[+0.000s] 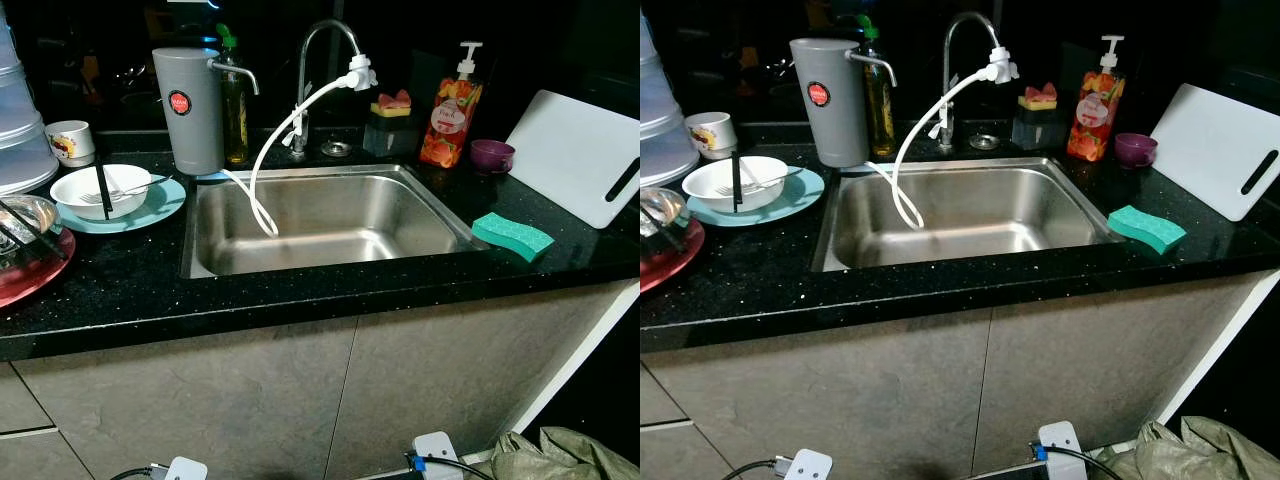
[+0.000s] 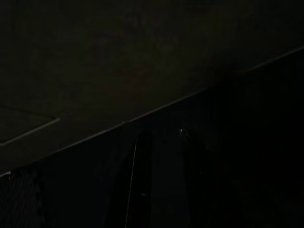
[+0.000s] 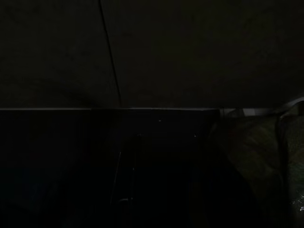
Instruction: Kitchen organization
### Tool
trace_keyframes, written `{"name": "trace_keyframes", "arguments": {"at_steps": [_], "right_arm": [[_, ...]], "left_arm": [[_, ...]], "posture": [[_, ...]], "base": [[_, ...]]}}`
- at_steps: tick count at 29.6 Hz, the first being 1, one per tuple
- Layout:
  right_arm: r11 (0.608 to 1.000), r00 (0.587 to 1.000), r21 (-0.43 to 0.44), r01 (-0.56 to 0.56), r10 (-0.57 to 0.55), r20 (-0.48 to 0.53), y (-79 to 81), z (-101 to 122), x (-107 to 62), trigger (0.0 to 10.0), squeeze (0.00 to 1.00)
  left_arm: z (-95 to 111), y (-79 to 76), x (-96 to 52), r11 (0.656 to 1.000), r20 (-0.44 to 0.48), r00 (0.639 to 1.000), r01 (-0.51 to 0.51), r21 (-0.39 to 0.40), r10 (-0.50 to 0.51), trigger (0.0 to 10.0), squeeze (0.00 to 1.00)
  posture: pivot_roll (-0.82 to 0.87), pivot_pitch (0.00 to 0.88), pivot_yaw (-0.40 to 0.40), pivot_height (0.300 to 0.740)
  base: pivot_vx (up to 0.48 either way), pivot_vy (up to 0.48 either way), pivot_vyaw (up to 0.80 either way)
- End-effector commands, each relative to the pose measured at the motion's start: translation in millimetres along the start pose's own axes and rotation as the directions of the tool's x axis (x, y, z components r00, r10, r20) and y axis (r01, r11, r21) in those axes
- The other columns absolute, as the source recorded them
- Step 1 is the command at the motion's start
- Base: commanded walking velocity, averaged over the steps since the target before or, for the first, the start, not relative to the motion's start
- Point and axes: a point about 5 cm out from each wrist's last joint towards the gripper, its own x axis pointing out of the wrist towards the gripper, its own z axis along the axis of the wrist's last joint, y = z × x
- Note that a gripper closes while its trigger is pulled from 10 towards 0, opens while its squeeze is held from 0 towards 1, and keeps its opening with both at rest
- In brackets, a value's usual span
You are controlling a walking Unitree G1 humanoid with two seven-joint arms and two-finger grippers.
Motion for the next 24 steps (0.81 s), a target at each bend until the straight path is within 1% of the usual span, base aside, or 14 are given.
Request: {"name": "trace_keyframes", "arguments": {"at_steps": [1, 8, 9, 13, 18, 19, 20, 21, 23, 24], "right_arm": [[1.000, 1.000, 0.010, 0.025, -0.025, -0.001, -4.6, -3, -2.7, 10.0, 0.00], [0.998, 0.998, 0.045, 0.044, -0.046, 0.050, -5.9, 0, -6.6, 10.0, 0.00], [0.998, 0.998, 0.045, 0.044, -0.046, 0.050, -5.9, 0, -6.6, 10.0, 0.00], [0.994, 0.993, 0.092, 0.061, -0.070, 0.094, -9.2, 2, -12.9, 10.0, 0.00], [0.992, 0.988, 0.110, 0.066, -0.080, 0.130, -10.6, 5, -20.1, 10.0, 0.00], [0.994, 0.986, 0.101, 0.047, -0.062, 0.158, -9.5, 9, -25.3, 10.0, 0.00], [0.994, 0.984, 0.098, 0.040, -0.056, 0.168, -9.1, 11, -27.6, 10.0, 0.00], [0.995, 0.982, 0.094, 0.033, -0.050, 0.184, -9.4, 14, -31.3, 10.0, 0.00], [0.995, 0.980, 0.093, 0.031, -0.048, 0.191, -9.4, 16, -32.2, 10.0, 0.00], [0.995, 0.978, 0.096, 0.029, -0.048, 0.205, -10.2, 19, -33.5, 10.0, 0.00]], "left_arm": [[-4, 3.8, -2.9, 1.000, -0.017, 1.000, 0.003, 0.001, -0.003, 10.0, 0.00], [5, 10.4, -8.8, 0.997, 0.047, 0.998, 0.033, 0.072, -0.037, 10.0, 0.00], [5, 10.4, -8.8, 0.997, 0.047, 0.998, 0.033, 0.072, -0.037, 10.0, 0.00], [15, 11.5, -14.4, 0.989, 0.097, 0.991, 0.082, 0.125, -0.094, 10.0, 0.00], [29, 10.8, -19.1, 0.982, 0.136, 0.979, 0.131, 0.135, -0.149, 10.0, 0.00], [42, 9.2, -23.6, 0.969, 0.170, 0.964, 0.178, 0.170, -0.206, 10.0, 0.00], [46, 8.3, -26.1, 0.963, 0.181, 0.956, 0.197, 0.184, -0.230, 10.0, 0.00], [54, 5.8, -30.5, 0.951, 0.198, 0.940, 0.242, 0.191, -0.279, 10.0, 0.00], [57, 4.7, -32.1, 0.947, 0.205, 0.933, 0.258, 0.192, -0.296, 10.0, 0.00], [64, 1.9, -35.2, 0.932, 0.217, 0.916, 0.293, 0.212, -0.337, 10.0, 0.00]], "posture": [[0.03, 0.122, -0.043, 0.740], [0.04, 0.123, -0.034, 0.740], [0.04, 0.123, -0.034, 0.740], [0.04, 0.122, -0.032, 0.740], [0.04, 0.125, -0.029, 0.740], [0.04, 0.125, -0.030, 0.740], [0.04, 0.127, -0.030, 0.740], [0.04, 0.129, -0.029, 0.740], [0.04, 0.130, -0.029, 0.740], [0.04, 0.131, -0.029, 0.740]], "base": [[0.000, 0.000, 0.00], [0.000, 0.000, 0.00], [0.000, 0.000, 0.00], [0.000, 0.000, 0.00], [0.000, 0.000, 0.00], [0.000, 0.000, 0.00], [0.000, 0.000, 0.00], [0.000, 0.000, 0.00], [0.000, 0.000, 0.00], [0.000, 0.000, 0.00]]}}
